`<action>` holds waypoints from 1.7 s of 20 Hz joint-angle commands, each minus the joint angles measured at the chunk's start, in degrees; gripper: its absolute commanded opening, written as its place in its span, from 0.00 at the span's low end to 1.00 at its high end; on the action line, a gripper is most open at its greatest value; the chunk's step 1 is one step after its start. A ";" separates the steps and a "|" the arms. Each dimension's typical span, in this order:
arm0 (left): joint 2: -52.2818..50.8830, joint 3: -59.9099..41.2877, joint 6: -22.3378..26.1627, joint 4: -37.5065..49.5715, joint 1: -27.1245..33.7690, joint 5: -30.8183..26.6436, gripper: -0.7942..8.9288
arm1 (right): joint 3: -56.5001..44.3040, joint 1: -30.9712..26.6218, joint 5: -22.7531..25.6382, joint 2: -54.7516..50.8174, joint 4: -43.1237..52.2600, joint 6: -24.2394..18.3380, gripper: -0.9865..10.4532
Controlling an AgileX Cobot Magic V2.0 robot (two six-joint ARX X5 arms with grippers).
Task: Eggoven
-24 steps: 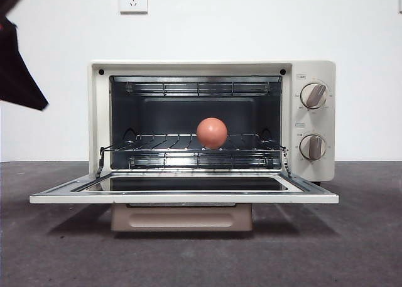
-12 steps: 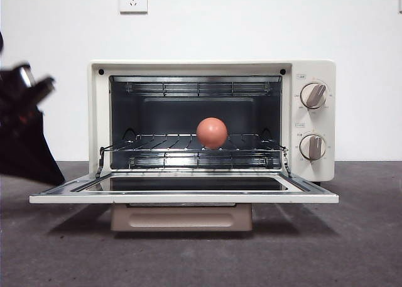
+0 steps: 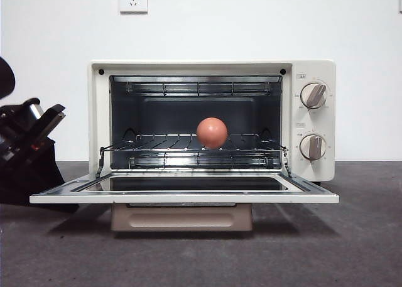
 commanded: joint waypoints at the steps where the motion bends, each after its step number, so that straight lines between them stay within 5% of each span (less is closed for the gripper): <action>1: 2.45 0.33 -0.24 0.63 -0.15 2.95 0.09 | 0.96 0.59 0.37 0.24 0.46 -0.57 0.34; 13: 2.95 0.39 -6.86 8.63 3.63 16.31 0.09 | 0.96 0.57 1.90 0.20 0.39 -0.50 0.34; 29: 2.71 0.94 -33.90 45.31 5.57 19.08 0.09 | 0.96 0.57 1.92 0.22 -0.09 0.09 0.34; 34: 1.88 0.98 -38.14 49.99 5.53 19.06 0.09 | 0.96 0.57 1.92 0.26 -1.05 0.46 0.34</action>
